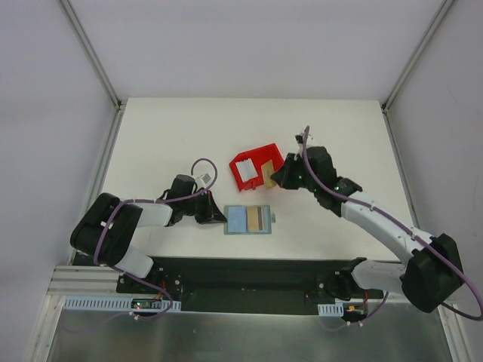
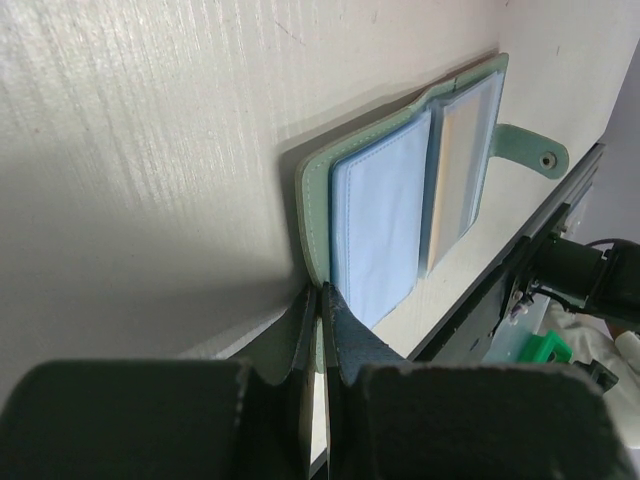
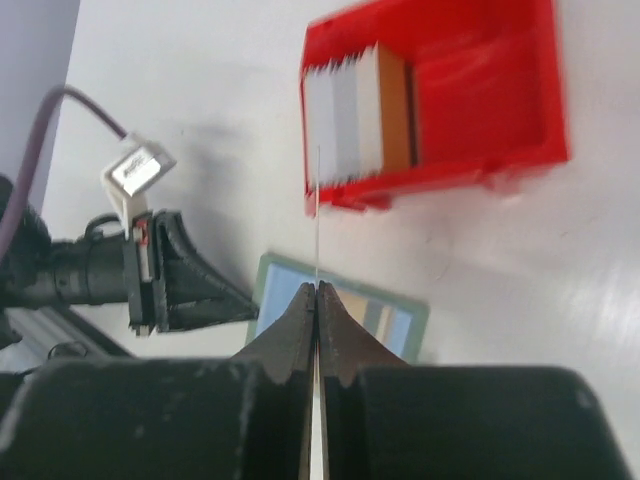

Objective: Put the credit cards into the card holder
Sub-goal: Insert the credit card into the card holder.

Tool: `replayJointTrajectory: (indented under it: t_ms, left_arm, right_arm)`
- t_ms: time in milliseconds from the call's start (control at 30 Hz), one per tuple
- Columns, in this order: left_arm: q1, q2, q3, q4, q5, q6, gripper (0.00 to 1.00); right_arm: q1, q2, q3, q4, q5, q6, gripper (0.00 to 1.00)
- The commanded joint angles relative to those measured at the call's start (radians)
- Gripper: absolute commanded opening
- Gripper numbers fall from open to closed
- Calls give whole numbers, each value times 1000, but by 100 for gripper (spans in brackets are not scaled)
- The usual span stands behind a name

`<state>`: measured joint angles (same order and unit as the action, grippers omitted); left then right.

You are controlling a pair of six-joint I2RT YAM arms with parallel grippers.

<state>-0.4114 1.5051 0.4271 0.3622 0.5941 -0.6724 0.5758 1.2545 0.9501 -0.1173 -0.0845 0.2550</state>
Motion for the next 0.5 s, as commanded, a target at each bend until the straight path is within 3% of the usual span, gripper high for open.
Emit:
replayJointTrajectory:
  t_ms: [0,133,467]
  left_arm:
    - [-3,-5,-54,-54,-56,-7,0]
    - [-7,-42,-88,-45,-71,-45,0]
    - [-15,-65,-133,-26,-86,-72,0]
  right_arm:
    - [119,-66,-222,244,17,249,1]
    - [243,-46,-345,398,110,343,1]
    - [328,123,-474,614,117,467,0]
